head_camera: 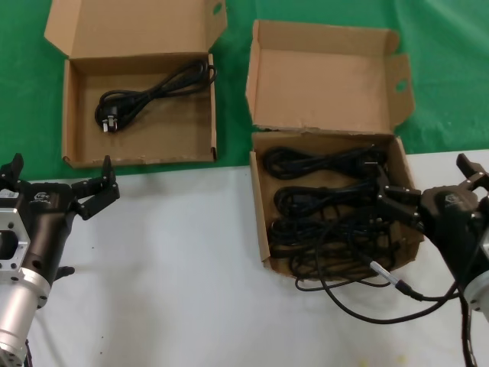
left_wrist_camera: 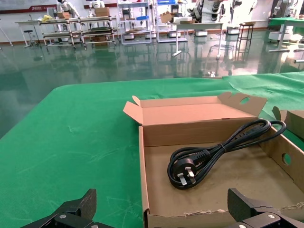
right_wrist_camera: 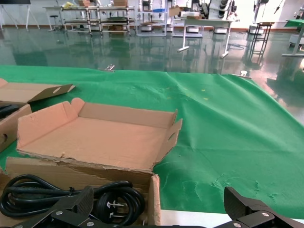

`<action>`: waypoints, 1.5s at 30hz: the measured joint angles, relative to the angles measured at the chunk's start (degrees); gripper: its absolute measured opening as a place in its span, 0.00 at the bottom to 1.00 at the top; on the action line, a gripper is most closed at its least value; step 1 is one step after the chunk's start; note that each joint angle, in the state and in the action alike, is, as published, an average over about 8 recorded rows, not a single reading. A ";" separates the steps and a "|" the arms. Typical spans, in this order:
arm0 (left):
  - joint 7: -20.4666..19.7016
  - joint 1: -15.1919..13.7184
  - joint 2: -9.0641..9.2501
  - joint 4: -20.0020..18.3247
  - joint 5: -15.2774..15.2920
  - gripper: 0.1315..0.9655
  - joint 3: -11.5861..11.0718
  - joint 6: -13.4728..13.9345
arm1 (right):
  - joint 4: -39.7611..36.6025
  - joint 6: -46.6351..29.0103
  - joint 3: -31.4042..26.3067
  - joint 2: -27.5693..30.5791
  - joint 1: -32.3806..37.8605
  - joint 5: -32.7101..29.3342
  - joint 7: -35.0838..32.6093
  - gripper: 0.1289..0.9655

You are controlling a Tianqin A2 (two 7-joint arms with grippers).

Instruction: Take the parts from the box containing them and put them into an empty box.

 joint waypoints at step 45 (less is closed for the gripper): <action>0.00 0.00 0.00 0.00 0.00 1.00 0.00 0.00 | 0.00 0.00 0.00 0.00 0.00 0.00 0.00 1.00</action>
